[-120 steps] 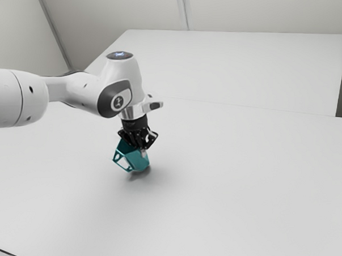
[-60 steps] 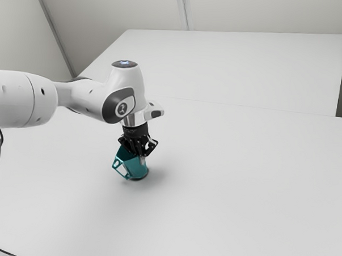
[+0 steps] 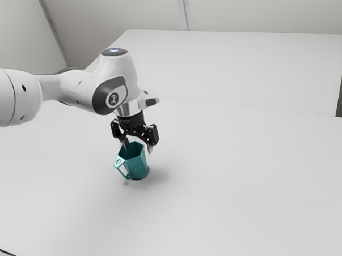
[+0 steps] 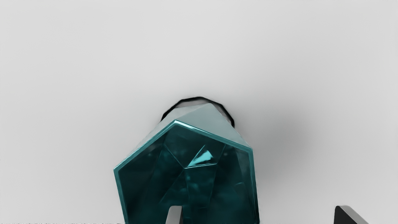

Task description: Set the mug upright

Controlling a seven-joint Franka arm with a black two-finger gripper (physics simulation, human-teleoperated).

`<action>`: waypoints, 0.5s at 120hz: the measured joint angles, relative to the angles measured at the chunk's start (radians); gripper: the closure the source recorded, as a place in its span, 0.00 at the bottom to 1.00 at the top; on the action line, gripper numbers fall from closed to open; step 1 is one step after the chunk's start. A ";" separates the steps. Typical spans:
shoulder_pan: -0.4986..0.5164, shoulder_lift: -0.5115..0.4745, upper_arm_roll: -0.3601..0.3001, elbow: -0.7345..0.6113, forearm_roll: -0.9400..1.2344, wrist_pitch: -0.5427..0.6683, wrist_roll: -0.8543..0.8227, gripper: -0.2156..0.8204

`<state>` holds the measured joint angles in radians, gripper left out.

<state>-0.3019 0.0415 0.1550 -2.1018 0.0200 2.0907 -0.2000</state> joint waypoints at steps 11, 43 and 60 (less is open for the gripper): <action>-0.007 -0.028 0.000 0.002 -0.005 -0.020 0.002 0.25; -0.031 -0.042 0.006 0.093 0.008 -0.055 0.012 0.22; -0.042 -0.043 0.007 0.188 0.035 -0.107 0.023 0.21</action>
<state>-0.3434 -0.0011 0.1620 -1.9139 0.0548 1.9842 -0.1768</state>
